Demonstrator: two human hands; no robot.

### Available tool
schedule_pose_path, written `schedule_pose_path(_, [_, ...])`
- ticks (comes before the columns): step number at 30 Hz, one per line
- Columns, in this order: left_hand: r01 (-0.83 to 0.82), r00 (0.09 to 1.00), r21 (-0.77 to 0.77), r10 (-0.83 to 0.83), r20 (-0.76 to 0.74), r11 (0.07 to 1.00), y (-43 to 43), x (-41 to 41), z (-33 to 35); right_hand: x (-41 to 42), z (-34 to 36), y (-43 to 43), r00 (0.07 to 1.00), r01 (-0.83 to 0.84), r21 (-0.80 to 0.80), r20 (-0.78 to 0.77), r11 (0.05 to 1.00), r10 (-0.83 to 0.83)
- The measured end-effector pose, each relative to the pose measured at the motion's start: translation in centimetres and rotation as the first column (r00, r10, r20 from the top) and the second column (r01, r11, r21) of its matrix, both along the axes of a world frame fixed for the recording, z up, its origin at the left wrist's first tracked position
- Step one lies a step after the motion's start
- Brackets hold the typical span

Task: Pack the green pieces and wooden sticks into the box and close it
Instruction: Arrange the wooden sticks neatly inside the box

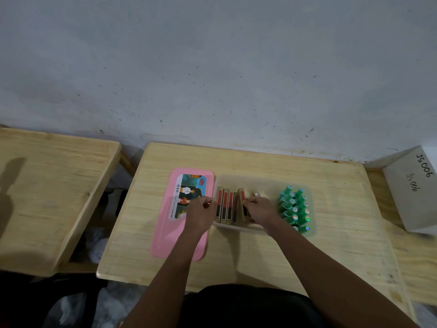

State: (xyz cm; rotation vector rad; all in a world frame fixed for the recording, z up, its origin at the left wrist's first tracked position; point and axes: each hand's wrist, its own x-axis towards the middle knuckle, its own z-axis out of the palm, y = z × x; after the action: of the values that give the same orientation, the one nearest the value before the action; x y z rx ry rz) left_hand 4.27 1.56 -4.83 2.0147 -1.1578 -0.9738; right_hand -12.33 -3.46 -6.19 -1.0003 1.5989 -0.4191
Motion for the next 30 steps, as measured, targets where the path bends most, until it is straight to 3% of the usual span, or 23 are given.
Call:
schedule_pose_path(22, [-0.002, 1.000, 0.014, 0.002, 0.004, 1.000, -0.1, 0.0, -0.2, 0.9, -0.5, 0.1, 0.979, -0.158, -0.031, -0.135, 0.987, 0.153])
schedule_pose_path(27, [-0.010, 1.000, 0.004, 0.010, 0.005, 1.000, 0.0, -0.1, -0.3, -0.9, 1.0, -0.1, 0.921, -0.192, -0.266, -0.380, 0.945, 0.080])
schedule_pose_path(30, [-0.018, 1.000, -0.004, 0.018, -0.003, 1.000, 0.0, -0.1, -0.4, -2.0, 1.6, 0.0, 0.754, -0.351, -0.224, -0.643, 0.909, 0.133])
